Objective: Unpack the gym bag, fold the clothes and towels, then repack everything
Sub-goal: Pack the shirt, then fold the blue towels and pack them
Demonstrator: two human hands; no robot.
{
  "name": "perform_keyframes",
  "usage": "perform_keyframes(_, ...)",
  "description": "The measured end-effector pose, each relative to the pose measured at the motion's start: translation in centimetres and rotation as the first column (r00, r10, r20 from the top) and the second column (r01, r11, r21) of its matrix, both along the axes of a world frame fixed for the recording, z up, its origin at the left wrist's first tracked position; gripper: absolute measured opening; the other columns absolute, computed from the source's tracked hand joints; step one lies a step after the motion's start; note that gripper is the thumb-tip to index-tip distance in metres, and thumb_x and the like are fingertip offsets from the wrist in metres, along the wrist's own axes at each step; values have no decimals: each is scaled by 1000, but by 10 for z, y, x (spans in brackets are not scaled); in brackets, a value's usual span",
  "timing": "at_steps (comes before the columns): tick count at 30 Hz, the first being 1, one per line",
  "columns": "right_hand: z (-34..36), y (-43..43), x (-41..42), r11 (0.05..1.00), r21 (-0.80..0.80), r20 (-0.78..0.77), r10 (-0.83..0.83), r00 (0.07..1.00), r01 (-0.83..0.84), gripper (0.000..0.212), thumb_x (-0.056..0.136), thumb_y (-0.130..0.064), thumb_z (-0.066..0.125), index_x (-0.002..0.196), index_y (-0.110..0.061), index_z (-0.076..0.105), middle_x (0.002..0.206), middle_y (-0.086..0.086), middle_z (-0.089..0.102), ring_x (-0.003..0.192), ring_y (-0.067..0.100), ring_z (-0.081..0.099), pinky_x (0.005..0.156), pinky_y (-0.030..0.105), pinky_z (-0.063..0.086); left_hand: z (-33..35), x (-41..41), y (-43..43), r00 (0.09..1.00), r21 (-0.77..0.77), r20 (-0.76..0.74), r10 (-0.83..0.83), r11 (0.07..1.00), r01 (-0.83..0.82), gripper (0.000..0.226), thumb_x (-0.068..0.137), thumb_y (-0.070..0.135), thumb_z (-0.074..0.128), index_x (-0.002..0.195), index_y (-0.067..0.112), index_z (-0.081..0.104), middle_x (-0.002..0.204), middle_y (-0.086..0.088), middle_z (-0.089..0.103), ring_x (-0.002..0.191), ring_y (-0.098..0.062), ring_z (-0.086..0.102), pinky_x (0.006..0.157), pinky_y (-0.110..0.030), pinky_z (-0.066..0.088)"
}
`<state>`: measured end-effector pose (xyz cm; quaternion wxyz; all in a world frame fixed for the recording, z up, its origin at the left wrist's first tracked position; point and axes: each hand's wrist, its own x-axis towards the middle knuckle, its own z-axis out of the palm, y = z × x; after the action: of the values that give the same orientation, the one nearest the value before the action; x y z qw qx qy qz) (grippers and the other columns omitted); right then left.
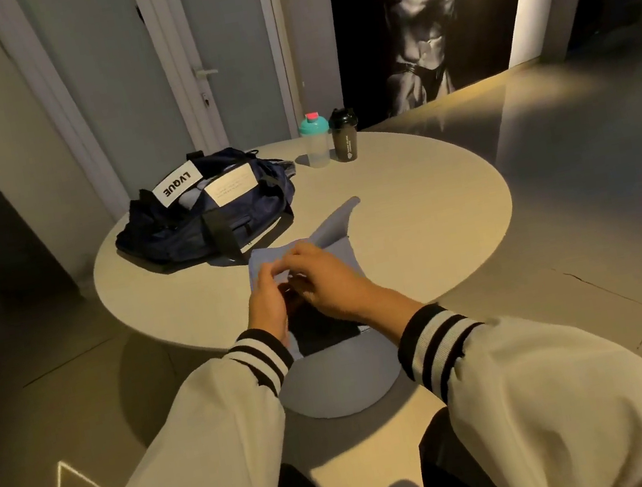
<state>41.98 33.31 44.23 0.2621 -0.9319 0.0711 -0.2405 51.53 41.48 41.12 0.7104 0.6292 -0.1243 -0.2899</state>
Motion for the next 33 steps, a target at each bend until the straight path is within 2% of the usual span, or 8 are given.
perform_keyframes(3, -19, 19, 3, 987, 141, -23, 86, 996, -82, 25, 99, -21, 60, 124, -23, 61, 126, 2, 57, 110, 13, 55, 98, 21, 43, -15, 26, 28, 981, 188, 194, 3, 981, -41, 46, 95, 50, 51, 131, 22, 55, 123, -9, 65, 108, -26, 63, 96, -45, 54)
perform_keyframes(6, -39, 11, -3, 996, 84, -66, -16, 998, 21, 25, 97, -26, 60, 121, -16, 62, 115, 4, 58, 96, 14, 55, 88, 28, 47, -25, 28, 40, 915, 355, 389, -105, 934, -44, 38, 97, 19, 59, 133, 28, 52, 117, -7, 62, 102, -25, 63, 75, -30, 53)
perform_keyframes(10, -56, -4, -13, 999, -3, -268, -33, 963, 33, 33, 96, -30, 62, 126, -15, 63, 116, 8, 59, 106, 22, 53, 90, 33, 44, -39, 27, 37, 758, 495, 605, -245, 861, -117, 34, 95, 16, 57, 125, 29, 64, 128, -4, 65, 121, -28, 54, 105, -42, 47)
perform_keyframes(15, -60, -17, -21, 997, -22, -324, -82, 943, 80, 40, 97, -38, 59, 133, -22, 58, 121, 5, 52, 110, 19, 49, 94, 32, 41, -42, 21, 21, 676, 568, 634, -376, 820, -76, 37, 99, 18, 55, 134, 24, 63, 137, -3, 60, 132, -27, 46, 115, -44, 39)
perform_keyframes(20, -65, -38, -24, 975, -51, -287, -220, 932, 215, 38, 98, -36, 54, 133, -21, 59, 126, 6, 53, 116, 22, 50, 97, 32, 41, -35, 18, -5, 664, 560, 571, -482, 821, 114, 44, 100, 9, 54, 143, 17, 54, 146, -6, 54, 133, -22, 51, 113, -34, 40)
perform_keyframes(24, -68, -39, -24, 976, -57, -238, -218, 947, 210, 35, 95, -36, 56, 127, -26, 63, 115, 3, 55, 108, 20, 50, 92, 32, 42, -34, 15, -5, 685, 482, 630, -367, 876, 26, 37, 98, 8, 55, 134, 17, 62, 138, -6, 58, 126, -22, 55, 101, -25, 40)
perform_keyframes(29, -66, -29, -22, 986, -104, -201, -150, 968, 131, 26, 95, -34, 57, 116, -26, 69, 94, -3, 54, 89, 14, 44, 81, 36, 43, -41, 11, 11, 727, 398, 641, -245, 916, -42, 21, 93, 10, 58, 100, 27, 67, 113, -1, 62, 104, -18, 59, 87, -27, 43)
perform_keyframes(33, -62, -26, -13, 988, -103, -203, -130, 971, 111, 25, 95, -31, 55, 114, -24, 69, 92, 1, 59, 89, 21, 52, 78, 39, 46, -36, 12, 10, 723, 468, 604, -335, 884, 19, 29, 92, 6, 61, 116, 21, 67, 129, -6, 54, 119, -21, 56, 98, -24, 41)
